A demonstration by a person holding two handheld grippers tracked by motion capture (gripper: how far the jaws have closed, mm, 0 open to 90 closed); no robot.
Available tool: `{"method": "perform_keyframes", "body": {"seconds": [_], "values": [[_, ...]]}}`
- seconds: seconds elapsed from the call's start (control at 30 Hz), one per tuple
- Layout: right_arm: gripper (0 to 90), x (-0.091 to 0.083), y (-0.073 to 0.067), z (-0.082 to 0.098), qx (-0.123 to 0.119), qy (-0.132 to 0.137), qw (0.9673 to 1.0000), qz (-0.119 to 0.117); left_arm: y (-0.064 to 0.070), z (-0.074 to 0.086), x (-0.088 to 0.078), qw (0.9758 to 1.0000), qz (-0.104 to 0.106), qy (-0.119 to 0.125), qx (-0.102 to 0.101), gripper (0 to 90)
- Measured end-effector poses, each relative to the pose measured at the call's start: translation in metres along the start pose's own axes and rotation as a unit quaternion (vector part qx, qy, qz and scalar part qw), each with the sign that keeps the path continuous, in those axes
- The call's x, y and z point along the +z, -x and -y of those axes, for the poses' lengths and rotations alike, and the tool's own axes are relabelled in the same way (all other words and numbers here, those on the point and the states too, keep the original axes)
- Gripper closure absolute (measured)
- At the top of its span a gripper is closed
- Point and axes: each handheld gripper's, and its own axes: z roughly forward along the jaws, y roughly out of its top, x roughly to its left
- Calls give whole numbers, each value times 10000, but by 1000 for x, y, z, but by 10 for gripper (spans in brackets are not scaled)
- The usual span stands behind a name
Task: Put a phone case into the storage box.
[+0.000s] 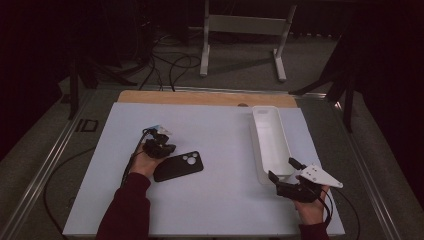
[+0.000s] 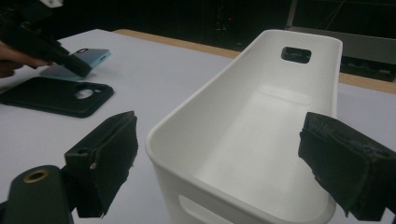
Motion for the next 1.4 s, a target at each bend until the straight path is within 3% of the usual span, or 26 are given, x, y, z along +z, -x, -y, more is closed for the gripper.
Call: {"method": "perform_keyframes", "body": {"seconds": [0.13,0.2,0.4,0.47,0.53,0.7,0.8,0.87,1.0,1.07,1.2,1.23,1.27,1.33,1.4], "values": [[114,1,-1,0,-4,-21,10000,-8,-4,8,-7,9999,-55,-2,-90,900],[115,1,-1,0,-3,-27,10000,-13,-14,25,-21,9995,-211,10,-249,900],[114,1,-1,1,3,-33,10000,4,-29,46,-39,9974,-443,95,-560,899],[114,1,-1,1,-2,-35,10000,9,-31,52,-40,9960,-668,25,-593,899],[114,1,-1,1,1,-34,10000,8,-35,57,-41,9955,-580,131,-744,897],[114,1,-1,1,-6,-24,10000,7,-31,56,-40,9957,-683,150,-614,895],[114,1,-1,1,-10,-24,10000,5,-27,54,-45,9958,-558,447,-581,880],[114,1,0,1,-7,-13,10000,8,-23,52,-51,9945,-502,726,-557,864],[114,1,0,1,3,0,10000,-11,-15,51,-71,9887,-393,1367,-478,771],[113,1,1,0,10,41,10000,-17,-9,53,-83,9833,-446,1722,-383,678],[113,0,2,0,31,79,10000,-34,1,59,-104,9756,-286,2162,-243,562],[112,1,2,-1,36,77,10000,-39,4,62,-109,9738,-287,2248,-204,516],[107,1,2,-1,39,77,10000,-44,9,66,-115,9719,-434,2309,-121,433],[107,2,3,-2,31,78,9999,-87,13,72,-121,9704,-602,2336,-81,237],[106,3,2,-4,13,98,9999,-128,17,80,-126,9704,-695,2311,-57,128]]}}
